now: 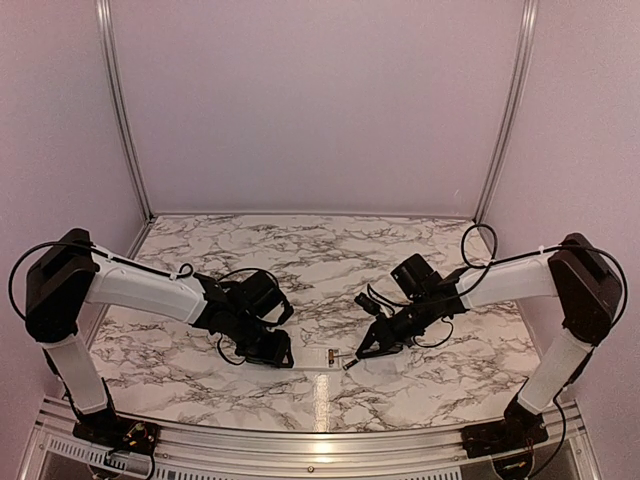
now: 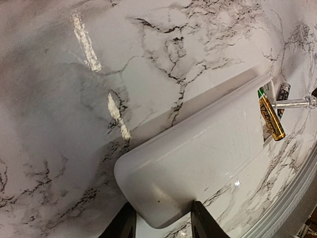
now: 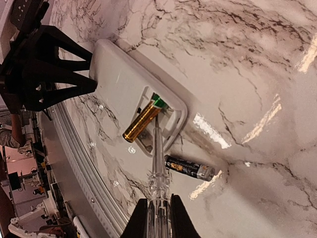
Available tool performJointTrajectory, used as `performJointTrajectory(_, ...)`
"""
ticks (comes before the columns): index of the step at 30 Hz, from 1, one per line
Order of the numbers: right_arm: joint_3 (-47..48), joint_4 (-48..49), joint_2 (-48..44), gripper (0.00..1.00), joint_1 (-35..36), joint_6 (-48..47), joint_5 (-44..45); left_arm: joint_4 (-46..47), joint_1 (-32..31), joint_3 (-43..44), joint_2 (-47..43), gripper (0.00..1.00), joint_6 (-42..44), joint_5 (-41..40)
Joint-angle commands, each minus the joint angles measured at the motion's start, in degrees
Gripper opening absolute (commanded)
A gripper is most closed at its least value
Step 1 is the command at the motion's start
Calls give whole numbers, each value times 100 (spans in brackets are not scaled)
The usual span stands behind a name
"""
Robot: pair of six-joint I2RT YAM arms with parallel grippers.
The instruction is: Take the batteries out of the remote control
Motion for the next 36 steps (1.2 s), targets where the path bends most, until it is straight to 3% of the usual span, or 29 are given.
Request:
performJointTrajectory(1, -120, 35, 495, 0, 177, -63, 454, -26, -46, 40, 474, 39, 172, -39)
performJointTrajectory(12, 366, -841, 615, 0, 179, 34, 1101, -245, -48, 239, 532, 40, 274, -142)
performJointTrajectory(36, 1112, -1446, 394, 0, 179, 9, 1179, -382, -52, 282, 673, 39, 472, -219)
